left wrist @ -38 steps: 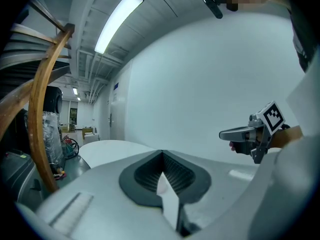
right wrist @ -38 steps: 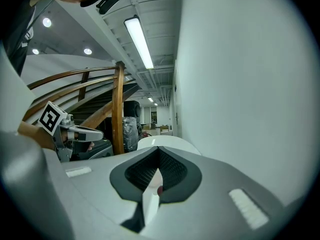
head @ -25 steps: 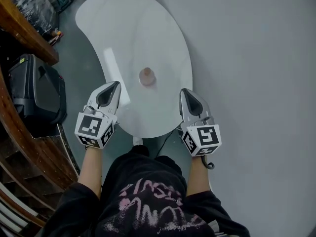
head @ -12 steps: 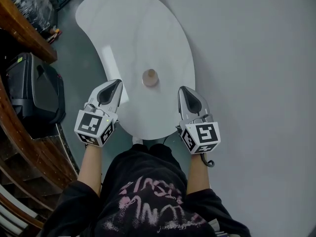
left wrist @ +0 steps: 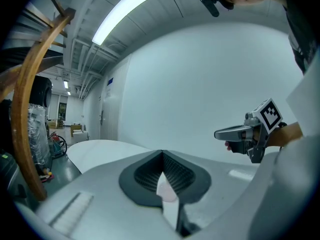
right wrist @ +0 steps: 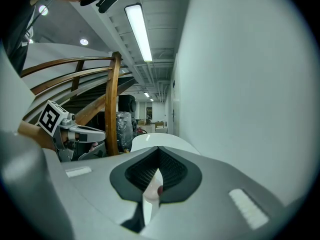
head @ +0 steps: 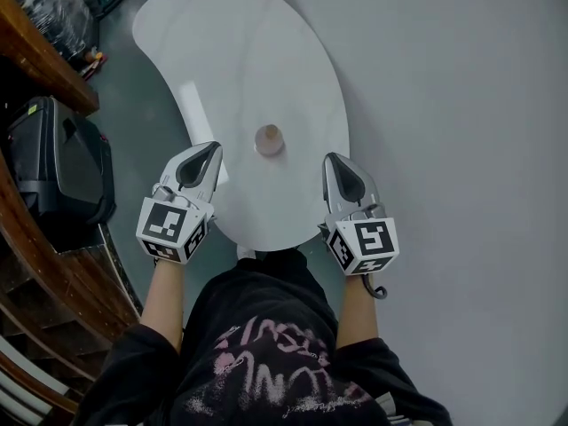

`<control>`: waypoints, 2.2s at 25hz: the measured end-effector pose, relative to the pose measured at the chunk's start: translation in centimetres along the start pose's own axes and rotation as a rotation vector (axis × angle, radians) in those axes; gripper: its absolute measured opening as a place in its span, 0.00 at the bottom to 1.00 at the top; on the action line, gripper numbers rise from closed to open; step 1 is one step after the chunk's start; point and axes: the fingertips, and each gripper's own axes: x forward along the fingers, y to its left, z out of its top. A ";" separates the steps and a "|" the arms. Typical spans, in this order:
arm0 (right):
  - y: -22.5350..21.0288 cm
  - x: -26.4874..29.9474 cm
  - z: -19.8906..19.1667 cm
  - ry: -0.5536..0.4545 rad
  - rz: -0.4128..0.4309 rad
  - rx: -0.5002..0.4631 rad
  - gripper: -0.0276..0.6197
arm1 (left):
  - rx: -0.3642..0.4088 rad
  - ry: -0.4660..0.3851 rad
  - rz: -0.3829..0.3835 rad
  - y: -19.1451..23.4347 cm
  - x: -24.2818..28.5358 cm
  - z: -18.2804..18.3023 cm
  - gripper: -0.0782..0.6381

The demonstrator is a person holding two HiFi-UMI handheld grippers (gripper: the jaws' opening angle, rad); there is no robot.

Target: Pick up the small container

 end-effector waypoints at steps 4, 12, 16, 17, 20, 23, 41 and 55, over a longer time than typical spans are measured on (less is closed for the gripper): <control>0.2 -0.1 0.1 -0.002 -0.001 0.002 0.06 | -0.007 -0.009 0.006 0.2 -0.3 0.1 0.11; 0.2 -0.4 0.1 -0.008 -0.005 0.009 0.06 | -0.003 -0.017 0.007 -0.1 -0.7 0.4 0.11; 0.3 -0.4 -0.1 -0.010 0.002 0.005 0.06 | 0.021 -0.008 0.020 -0.3 -0.7 0.2 0.11; 0.3 -0.4 -0.1 -0.011 0.005 0.006 0.06 | 0.026 -0.008 0.023 -0.3 -0.7 0.3 0.11; 0.3 -0.5 -0.2 -0.013 0.013 0.008 0.06 | 0.035 -0.016 0.027 -0.5 -0.8 0.5 0.11; 0.0 -0.5 -0.1 -0.013 0.019 0.014 0.06 | 0.034 -0.016 0.029 -0.8 -0.7 0.6 0.11; -2.9 -0.9 0.4 -0.064 0.071 0.089 0.08 | 0.035 0.000 0.019 -3.7 1.1 0.9 0.11; -5.4 -0.1 -0.1 -0.069 0.058 0.063 0.08 | 0.038 -0.006 0.118 -3.6 2.9 1.4 0.11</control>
